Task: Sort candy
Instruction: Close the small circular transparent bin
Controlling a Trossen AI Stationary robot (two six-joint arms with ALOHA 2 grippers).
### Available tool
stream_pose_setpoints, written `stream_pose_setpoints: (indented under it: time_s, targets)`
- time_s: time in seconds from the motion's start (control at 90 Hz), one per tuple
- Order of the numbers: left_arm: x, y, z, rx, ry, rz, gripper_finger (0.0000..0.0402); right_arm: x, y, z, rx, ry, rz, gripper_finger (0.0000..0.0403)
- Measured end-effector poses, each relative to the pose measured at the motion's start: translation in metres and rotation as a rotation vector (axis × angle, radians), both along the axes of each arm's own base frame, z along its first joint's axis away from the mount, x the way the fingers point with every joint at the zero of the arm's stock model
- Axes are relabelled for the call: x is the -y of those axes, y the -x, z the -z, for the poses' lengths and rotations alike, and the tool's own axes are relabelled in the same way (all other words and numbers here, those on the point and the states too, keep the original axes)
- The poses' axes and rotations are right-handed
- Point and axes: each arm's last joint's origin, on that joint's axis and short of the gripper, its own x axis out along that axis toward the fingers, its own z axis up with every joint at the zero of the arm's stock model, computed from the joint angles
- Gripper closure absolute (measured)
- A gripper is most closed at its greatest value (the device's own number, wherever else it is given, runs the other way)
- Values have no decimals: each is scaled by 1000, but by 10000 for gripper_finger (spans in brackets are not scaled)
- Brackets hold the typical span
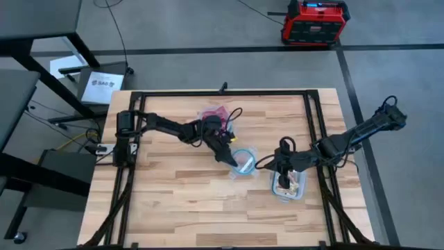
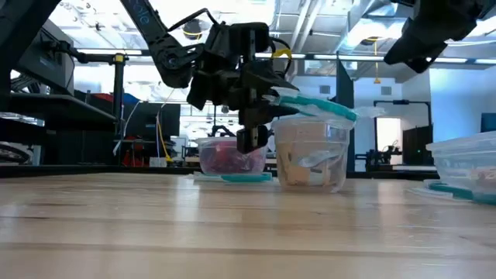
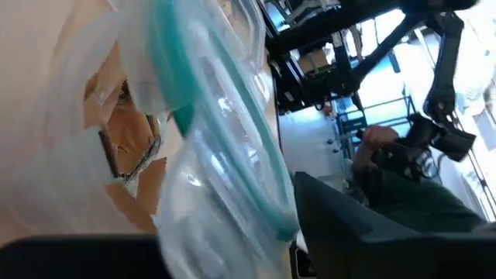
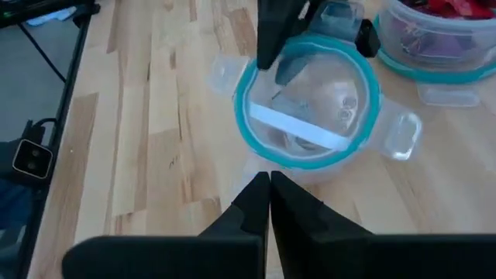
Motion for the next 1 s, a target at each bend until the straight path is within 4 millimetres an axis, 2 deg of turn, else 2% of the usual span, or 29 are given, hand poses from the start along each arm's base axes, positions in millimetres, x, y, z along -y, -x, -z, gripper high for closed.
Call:
stream_pose_setpoints:
  time_s: [0.222, 0.5, 0.622, 0.844, 1.0]
  targets:
    - [-13, 7, 9, -75, -20, 16, 295, -3, -10, 9, -23, 21, 0, 403]
    - [-13, 8, 11, -95, -14, 11, 294, -2, -60, 18, 189, 163, -61, 403]
    - [-13, 8, 11, -106, -1, 7, 294, 3, -75, 22, 242, 206, -51, 403]
    - [-13, 7, 11, -119, 19, 1, 294, 21, -93, 59, 102, 204, 5, 403]
    - [-13, 7, 10, -118, 26, 4, 294, 25, -93, 66, 29, 174, 20, 403]
